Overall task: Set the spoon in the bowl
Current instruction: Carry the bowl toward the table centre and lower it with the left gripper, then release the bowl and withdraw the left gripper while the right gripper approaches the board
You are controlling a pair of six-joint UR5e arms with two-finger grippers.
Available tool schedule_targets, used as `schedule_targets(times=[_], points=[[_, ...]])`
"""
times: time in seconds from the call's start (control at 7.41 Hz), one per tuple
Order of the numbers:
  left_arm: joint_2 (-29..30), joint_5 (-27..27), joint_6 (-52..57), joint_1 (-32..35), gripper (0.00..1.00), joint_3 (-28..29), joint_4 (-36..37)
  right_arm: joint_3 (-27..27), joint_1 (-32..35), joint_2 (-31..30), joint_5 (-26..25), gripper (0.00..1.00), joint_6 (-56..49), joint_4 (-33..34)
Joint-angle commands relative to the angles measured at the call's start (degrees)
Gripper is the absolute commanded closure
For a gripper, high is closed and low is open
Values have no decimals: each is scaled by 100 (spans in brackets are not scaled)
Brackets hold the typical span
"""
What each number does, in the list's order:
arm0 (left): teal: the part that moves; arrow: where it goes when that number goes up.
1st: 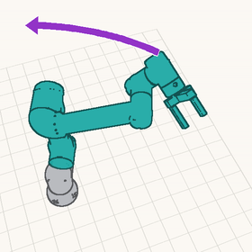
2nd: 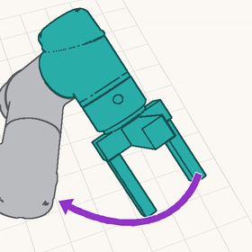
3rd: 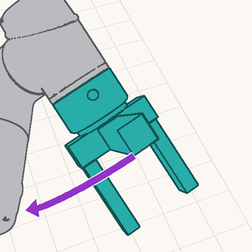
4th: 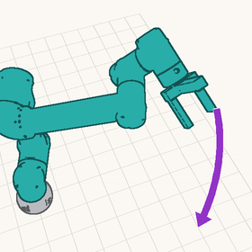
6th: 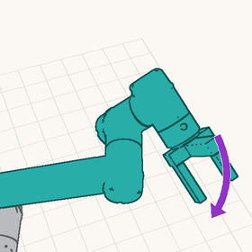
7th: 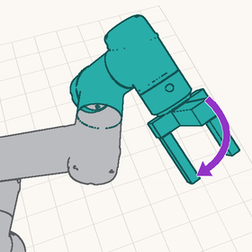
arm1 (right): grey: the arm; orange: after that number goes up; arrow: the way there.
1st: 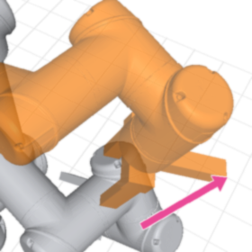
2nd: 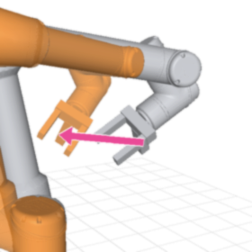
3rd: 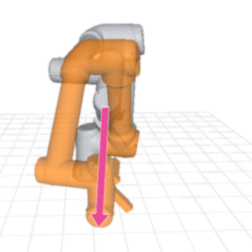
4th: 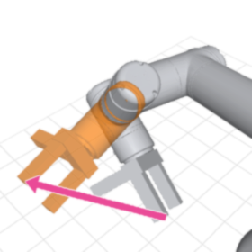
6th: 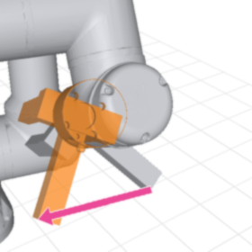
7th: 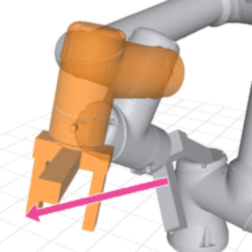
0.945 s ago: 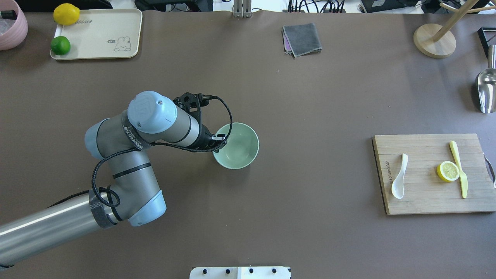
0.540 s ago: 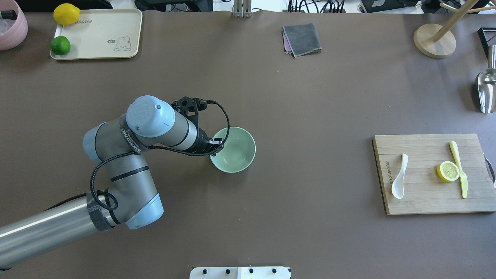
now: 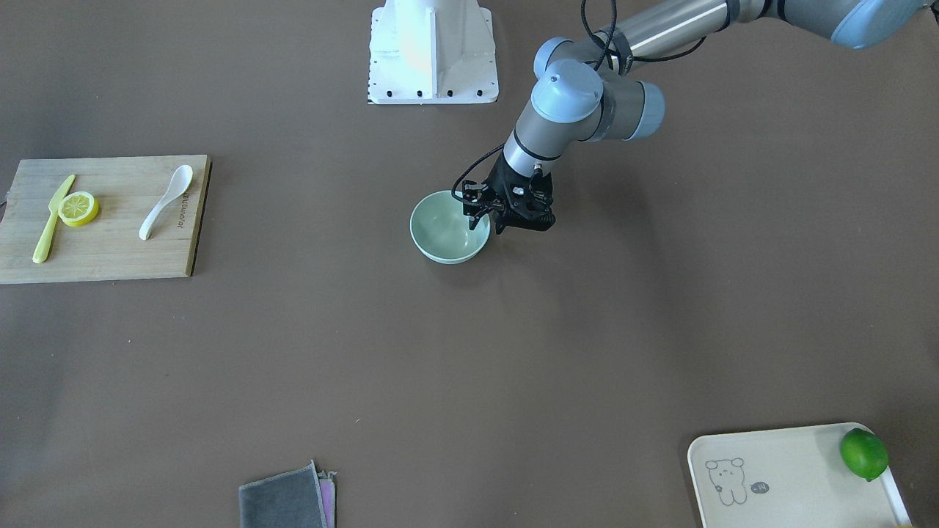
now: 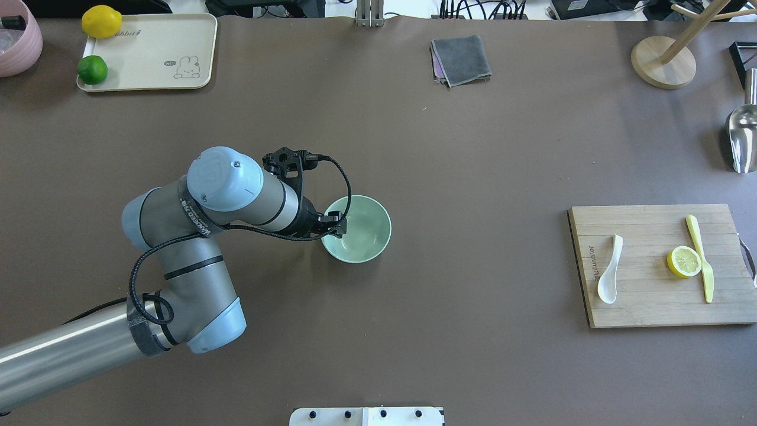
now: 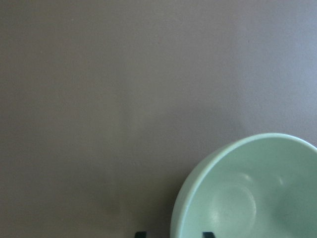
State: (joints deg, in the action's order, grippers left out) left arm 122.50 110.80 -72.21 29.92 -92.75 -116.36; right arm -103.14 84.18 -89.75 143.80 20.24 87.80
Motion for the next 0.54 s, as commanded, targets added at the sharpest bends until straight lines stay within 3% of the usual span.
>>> schedule_targets(times=[0.0, 0.27, 0.4], points=[[-86, 116, 23, 171, 3, -611, 400, -231, -129, -7, 8, 0, 7, 0], [-103, 432, 319, 688, 3, -894, 834, -661, -479, -16, -45, 0, 1185, 0], [-303, 433, 1148, 917, 2, -1060, 835, -889, -629, -112, -45, 0, 1698, 0]])
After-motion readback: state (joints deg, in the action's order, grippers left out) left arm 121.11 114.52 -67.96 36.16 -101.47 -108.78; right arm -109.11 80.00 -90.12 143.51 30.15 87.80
